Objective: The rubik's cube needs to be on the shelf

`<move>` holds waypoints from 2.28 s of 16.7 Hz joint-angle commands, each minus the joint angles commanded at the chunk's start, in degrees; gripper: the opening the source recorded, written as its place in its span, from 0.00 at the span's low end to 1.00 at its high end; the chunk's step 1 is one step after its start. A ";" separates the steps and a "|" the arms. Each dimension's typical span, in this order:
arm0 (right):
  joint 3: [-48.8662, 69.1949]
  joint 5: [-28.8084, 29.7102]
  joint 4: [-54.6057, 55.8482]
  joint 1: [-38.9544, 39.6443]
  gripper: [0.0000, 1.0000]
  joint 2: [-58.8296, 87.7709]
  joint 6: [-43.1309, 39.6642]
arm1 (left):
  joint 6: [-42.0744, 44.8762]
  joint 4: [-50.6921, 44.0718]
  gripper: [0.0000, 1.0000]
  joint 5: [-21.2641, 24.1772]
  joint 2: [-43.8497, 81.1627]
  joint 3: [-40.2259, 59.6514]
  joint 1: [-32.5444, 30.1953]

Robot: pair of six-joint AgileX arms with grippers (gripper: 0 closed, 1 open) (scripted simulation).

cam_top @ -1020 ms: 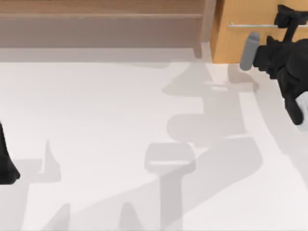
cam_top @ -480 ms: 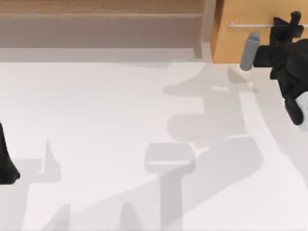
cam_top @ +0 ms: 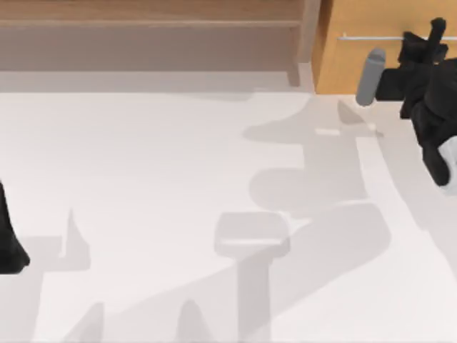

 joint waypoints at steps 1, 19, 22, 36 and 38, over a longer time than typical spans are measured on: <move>0.00 0.00 0.00 0.00 0.00 0.00 0.00 | 0.00 0.00 1.00 0.00 0.00 0.00 0.00; -18.53 2.38 10.47 2.36 0.00 -7.76 0.20 | 0.00 0.00 1.00 0.00 0.00 0.00 0.00; -24.66 3.42 13.99 3.50 0.00 -9.97 0.26 | 0.00 0.00 1.00 0.00 0.00 0.00 0.00; -38.74 6.84 23.65 6.97 0.00 -14.27 0.21 | 0.00 0.00 1.00 0.00 0.00 0.00 0.00; -42.80 7.96 26.33 8.11 0.00 -15.38 0.30 | 0.00 0.00 1.00 0.00 0.00 0.00 0.00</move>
